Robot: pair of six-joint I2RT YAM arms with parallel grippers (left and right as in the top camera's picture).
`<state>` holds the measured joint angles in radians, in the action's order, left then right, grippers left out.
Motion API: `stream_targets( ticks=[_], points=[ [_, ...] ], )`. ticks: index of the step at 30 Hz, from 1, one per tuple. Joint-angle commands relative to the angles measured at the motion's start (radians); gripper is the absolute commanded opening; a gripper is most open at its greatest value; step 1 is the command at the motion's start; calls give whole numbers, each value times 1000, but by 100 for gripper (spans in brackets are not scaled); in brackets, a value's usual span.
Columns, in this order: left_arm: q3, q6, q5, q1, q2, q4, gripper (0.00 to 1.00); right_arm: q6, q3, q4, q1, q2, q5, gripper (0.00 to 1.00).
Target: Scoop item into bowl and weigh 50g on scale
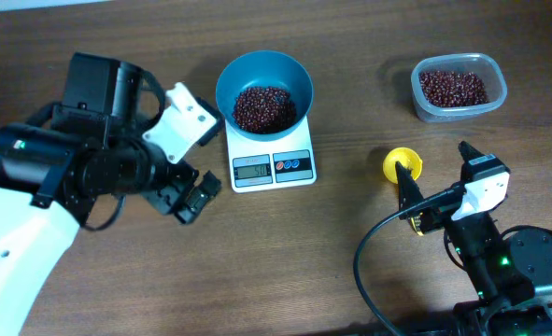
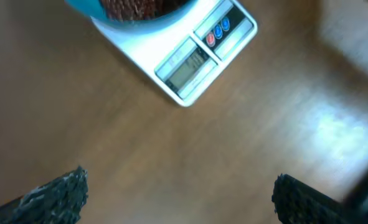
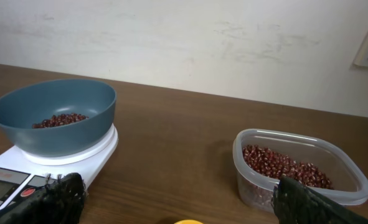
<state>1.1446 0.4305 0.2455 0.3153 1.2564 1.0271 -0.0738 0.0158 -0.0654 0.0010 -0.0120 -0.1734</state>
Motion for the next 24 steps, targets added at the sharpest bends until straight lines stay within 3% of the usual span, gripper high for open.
stream_targets(
  ticks=[1,4,9,15,18,24],
  points=[
    [7,-173,-45,3,-147,111,99,7,-10,2,6,6,2,99],
    [7,-211,-108,3,-389,227,99,7,-10,2,6,6,2,99],
    [7,-262,-113,3,-806,249,99,7,-10,2,6,6,2,99],
    [5,-262,-140,3,-879,317,99,7,-10,2,6,6,2,99],
    [5,-262,-221,3,-913,318,99,7,-10,2,6,6,2,99],
    [5,-303,-257,3,-1138,322,99,7,-10,2,6,6,2,99]
  ],
)
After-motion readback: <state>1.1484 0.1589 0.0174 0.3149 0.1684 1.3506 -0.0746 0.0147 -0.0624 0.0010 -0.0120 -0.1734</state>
